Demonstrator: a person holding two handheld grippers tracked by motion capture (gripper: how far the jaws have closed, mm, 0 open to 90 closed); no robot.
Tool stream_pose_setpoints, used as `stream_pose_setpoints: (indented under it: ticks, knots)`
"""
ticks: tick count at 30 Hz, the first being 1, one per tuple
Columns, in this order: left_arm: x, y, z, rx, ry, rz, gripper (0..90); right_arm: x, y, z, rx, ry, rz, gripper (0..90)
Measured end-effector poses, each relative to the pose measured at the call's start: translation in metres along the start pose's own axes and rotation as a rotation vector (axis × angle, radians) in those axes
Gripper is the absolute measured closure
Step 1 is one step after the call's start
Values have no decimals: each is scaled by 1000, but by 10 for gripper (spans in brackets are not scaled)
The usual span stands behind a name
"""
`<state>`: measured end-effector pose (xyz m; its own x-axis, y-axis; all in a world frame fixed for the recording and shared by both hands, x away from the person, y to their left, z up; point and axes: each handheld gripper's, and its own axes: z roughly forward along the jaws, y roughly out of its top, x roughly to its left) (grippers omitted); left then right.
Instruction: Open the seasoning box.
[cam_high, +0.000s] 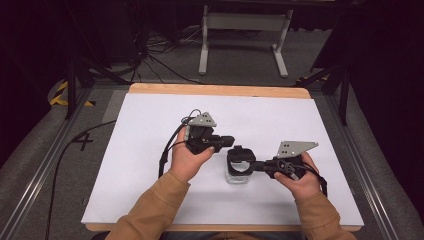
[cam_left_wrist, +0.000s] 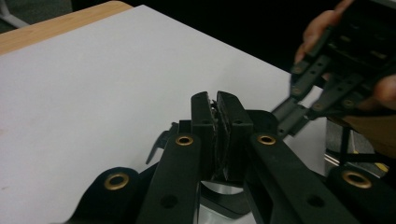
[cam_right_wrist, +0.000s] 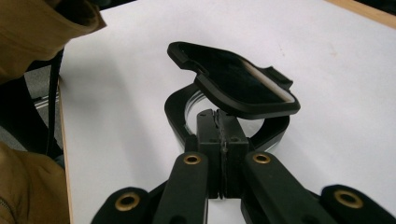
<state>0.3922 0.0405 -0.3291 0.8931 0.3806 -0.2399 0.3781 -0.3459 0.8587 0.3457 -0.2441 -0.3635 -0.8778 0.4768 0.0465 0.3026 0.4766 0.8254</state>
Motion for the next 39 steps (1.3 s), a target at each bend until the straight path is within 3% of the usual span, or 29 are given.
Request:
stream_pose_setpoints:
  ticks: [9, 14, 19, 25, 34, 36, 39]
  knots:
    - [-18, -1, -16, 19, -20, 24, 880, -6, 9, 0, -27, 2, -10, 900]
    - [-26, -4, -16, 67, -29, 52, 880, -9, 15, 1, -42, 5, -16, 900]
    - [-31, -9, -8, 124, -44, 73, 882, -11, 19, 3, -58, 6, -9, 900]
    - [-29, -22, 18, 207, -79, 61, 882, -14, 22, 5, -76, 7, -2, 900]
    - [-27, -36, 40, 259, -54, 76, 895, -19, 23, 6, -85, -6, 4, 900]
    - [-26, -39, 41, 235, -58, 52, 897, -20, 23, 6, -89, -8, 4, 900]
    - [-26, -39, 40, 224, -31, 70, 898, -21, 23, 7, -96, -16, 1, 900]
